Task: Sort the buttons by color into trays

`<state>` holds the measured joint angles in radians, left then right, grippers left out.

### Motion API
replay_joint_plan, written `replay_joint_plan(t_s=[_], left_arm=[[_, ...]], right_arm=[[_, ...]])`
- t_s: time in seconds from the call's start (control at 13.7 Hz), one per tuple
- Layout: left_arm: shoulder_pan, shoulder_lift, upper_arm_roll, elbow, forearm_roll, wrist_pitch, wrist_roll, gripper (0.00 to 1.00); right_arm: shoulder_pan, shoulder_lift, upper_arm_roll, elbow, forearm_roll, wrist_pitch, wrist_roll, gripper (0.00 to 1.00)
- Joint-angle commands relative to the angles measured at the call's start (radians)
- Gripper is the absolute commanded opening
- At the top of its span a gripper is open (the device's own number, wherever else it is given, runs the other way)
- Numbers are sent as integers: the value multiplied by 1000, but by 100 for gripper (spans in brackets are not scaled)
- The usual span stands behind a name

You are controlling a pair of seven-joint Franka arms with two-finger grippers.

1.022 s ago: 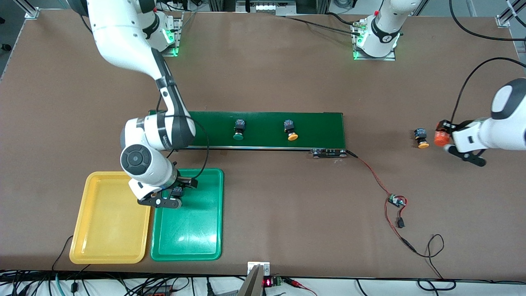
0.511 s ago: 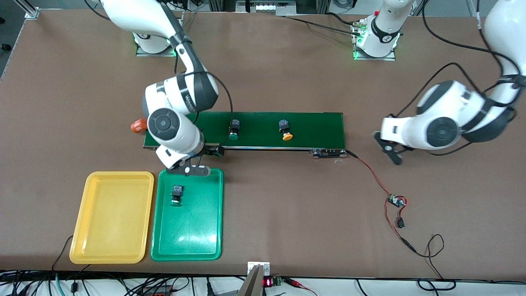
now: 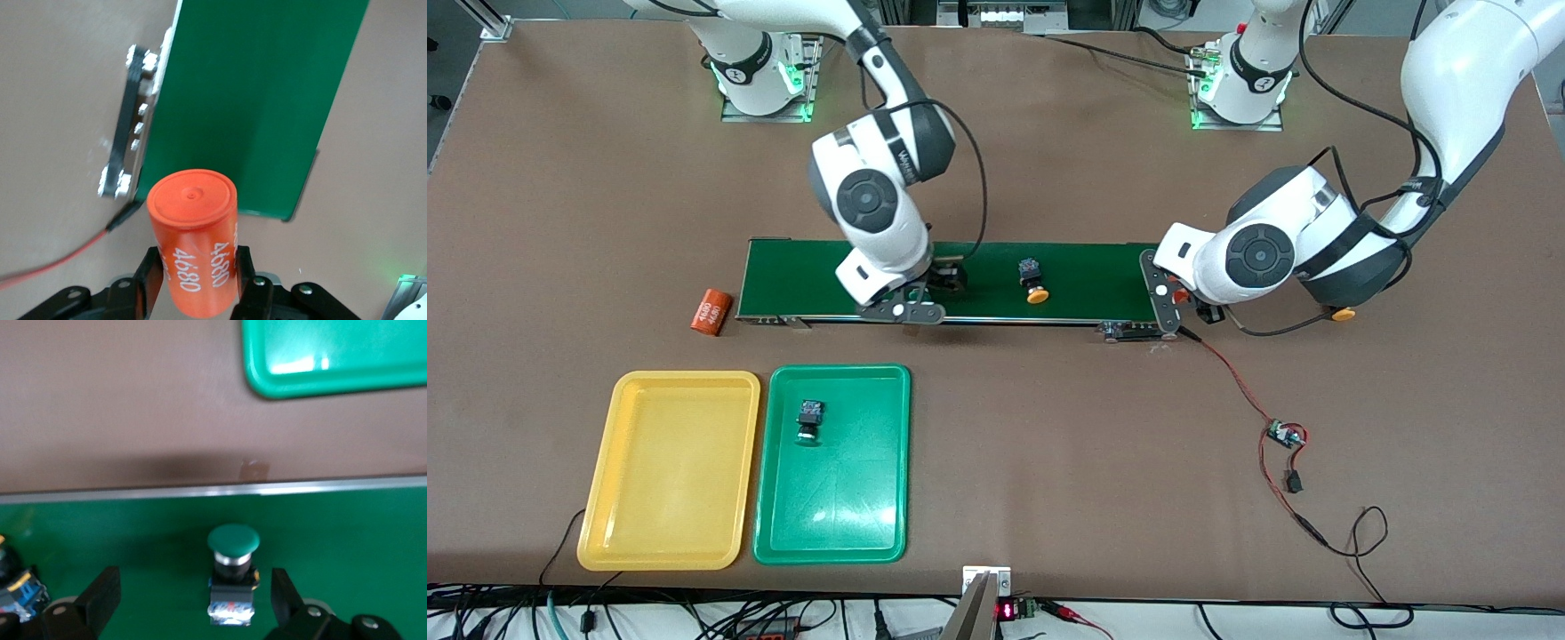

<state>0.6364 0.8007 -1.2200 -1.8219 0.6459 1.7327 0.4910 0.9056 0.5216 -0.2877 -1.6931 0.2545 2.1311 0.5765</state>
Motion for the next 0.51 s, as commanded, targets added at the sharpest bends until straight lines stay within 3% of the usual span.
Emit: replay_joint_plan(t_s=[0.0,0.22,0.44], left_arm=[[-102,5,68,7,-14,24,27,23],[-152,5,114,7,-14,94,43,23],[-176,2,112,7,-14,96,41,22]], right_arm=[[15,-26,-8,-69,11,23,8,100],[3,-26,-11,-99,9,32,6,100],[-4,-26,-16,-129,11,32,10,100]])
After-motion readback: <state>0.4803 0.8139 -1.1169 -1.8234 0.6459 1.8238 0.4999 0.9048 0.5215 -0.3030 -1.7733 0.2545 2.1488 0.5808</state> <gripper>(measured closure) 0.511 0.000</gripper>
